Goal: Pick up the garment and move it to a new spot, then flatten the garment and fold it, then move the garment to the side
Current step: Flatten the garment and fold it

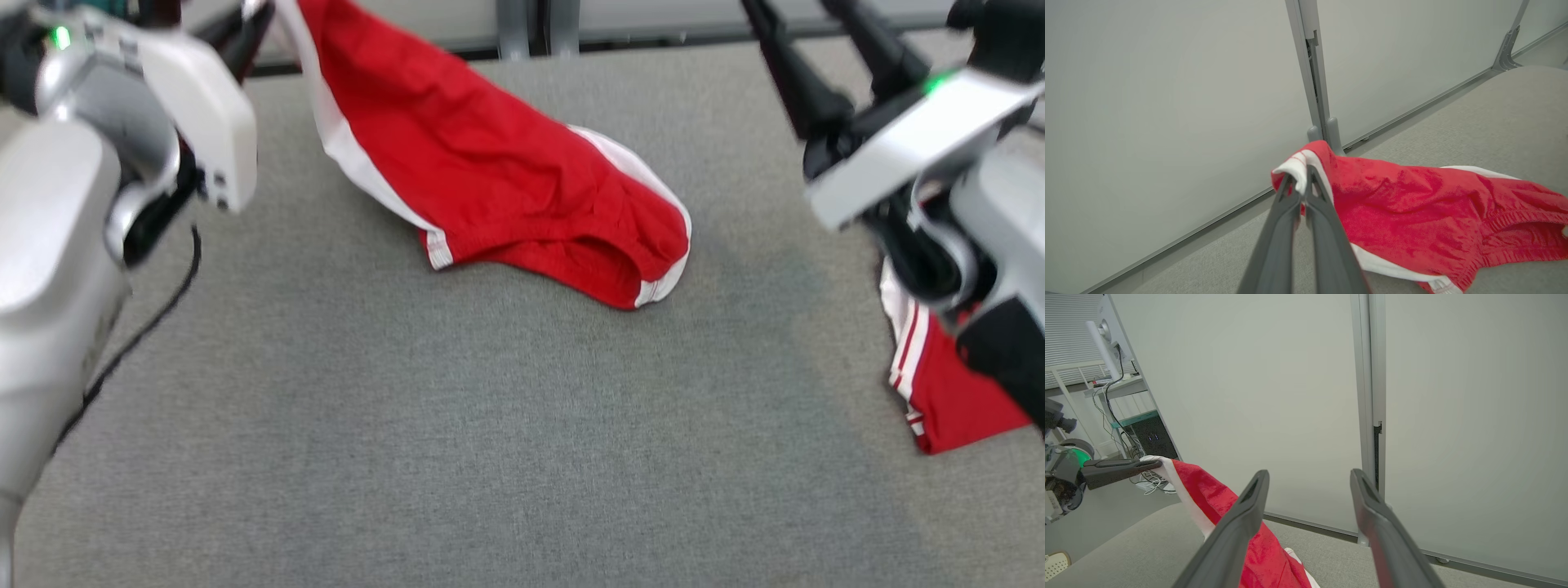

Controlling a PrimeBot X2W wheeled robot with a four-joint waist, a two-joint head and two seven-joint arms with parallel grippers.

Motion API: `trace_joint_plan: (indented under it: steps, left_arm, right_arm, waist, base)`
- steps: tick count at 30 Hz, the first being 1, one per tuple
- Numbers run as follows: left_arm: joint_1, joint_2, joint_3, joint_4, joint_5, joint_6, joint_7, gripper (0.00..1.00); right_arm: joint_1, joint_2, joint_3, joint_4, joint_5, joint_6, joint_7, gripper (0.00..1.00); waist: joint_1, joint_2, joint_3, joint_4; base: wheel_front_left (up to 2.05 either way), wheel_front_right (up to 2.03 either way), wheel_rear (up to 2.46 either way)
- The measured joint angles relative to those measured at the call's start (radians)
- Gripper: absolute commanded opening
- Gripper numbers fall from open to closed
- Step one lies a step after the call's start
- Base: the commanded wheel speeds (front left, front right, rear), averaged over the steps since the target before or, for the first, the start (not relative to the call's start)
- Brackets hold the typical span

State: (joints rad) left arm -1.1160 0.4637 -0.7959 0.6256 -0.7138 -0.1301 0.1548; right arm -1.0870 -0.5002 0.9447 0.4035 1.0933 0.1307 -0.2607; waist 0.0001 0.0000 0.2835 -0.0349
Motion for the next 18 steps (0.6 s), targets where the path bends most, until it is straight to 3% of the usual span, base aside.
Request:
trace_joint_plan:
  steps: [8,14,18]
  left_arm:
    - [0.184,0.054,-0.008,-0.243,-0.071,0.016,-0.003,0.00]
    - [0.160,0.057,-0.017,-0.427,-0.096,0.035,0.107,0.00]
    - [0.108,0.022,-0.015,-0.515,-0.141,0.035,0.173,0.00]
  right_arm:
    - [0.315,-0.032,-0.144,-0.094,-0.044,0.000,-0.001,1.00]
    - [0.478,-0.008,-0.240,-0.133,-0.082,0.000,-0.001,1.00]
    - [0.534,0.012,-0.288,-0.157,-0.100,0.000,-0.001,1.00]
  waist:
    - [0.0000,0.0000,-0.148,0.023]
    - [0.0000,0.0000,-0.232,0.040]
    - [0.0000,0.0000,-0.256,0.023]
  base:
    - [0.00,0.00,0.00]
    - [0.00,0.00,0.00]
    - [0.00,0.00,0.00]
